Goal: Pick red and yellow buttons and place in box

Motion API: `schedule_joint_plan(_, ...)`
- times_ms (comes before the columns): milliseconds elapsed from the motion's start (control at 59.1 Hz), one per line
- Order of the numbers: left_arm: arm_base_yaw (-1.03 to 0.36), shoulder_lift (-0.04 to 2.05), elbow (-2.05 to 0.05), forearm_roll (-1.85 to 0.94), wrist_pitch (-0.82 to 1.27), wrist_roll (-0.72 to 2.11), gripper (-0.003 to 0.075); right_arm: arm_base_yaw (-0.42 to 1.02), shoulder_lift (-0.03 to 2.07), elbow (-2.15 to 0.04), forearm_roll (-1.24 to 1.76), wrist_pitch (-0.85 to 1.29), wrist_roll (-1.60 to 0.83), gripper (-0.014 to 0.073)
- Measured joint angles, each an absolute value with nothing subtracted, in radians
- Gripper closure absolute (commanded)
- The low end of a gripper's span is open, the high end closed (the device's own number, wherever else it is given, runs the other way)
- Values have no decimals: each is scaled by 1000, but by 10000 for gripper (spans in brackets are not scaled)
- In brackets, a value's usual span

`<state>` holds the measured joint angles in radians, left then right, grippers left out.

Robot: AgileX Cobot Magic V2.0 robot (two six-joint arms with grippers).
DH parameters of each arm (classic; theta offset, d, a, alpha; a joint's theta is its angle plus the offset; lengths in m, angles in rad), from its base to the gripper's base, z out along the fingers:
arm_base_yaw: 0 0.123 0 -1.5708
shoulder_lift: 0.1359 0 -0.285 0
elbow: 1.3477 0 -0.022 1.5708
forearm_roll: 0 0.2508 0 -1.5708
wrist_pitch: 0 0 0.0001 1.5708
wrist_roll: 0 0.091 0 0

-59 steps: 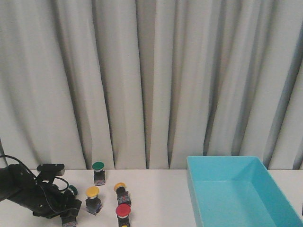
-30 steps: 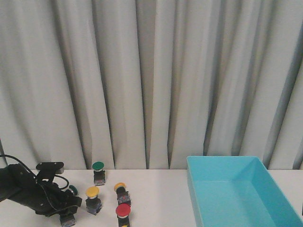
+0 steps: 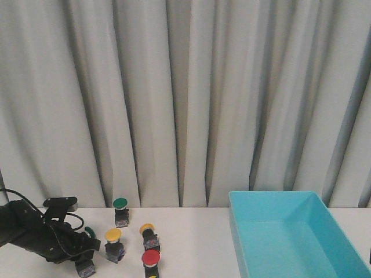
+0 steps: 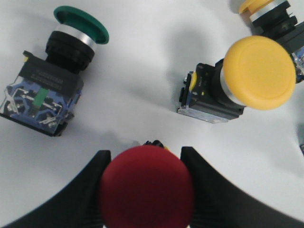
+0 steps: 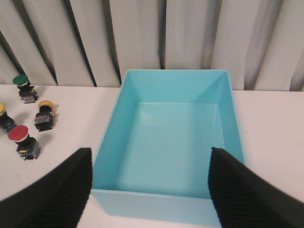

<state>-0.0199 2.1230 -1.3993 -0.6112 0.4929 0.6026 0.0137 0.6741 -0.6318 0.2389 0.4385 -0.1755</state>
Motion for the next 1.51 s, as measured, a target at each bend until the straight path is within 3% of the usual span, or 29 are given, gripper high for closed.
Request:
schedule_joint_plan(457, -20, 1901, -1399, -611, 714, 601, 707, 14, 725, -738, 419, 464, -343, 131)
schedule_joint_plan(677, -20, 1681, -1399, -741, 801, 669, 707, 14, 903, -913, 685, 607, -680, 131)
schedule_joint_plan(914, -20, 1509, -1399, -1085, 1026, 983, 707, 14, 1092, -1069, 1058, 857, -1152, 131)
schedule_joint_plan(1032, -20, 1479, -1399, -1221, 1190, 1075, 707, 14, 1153, -1135, 1161, 1008, -1277, 131)
schedule_joint_plan(1184, -20, 1473, -1399, -1277, 1221, 1095, 707, 14, 1205, -1200, 1224, 1118, -1368, 131)
schedule_joint_plan(1353, -20, 1473, -1399, -1277, 1222, 1100, 707, 33, 1245, -1249, 1238, 1130, -1417, 131)
schedule_joint_plan(1506, -20, 1473, -1399, -1277, 1222, 1100, 707, 156, 1315, -1288, 1233, 1048, -1471, 131)
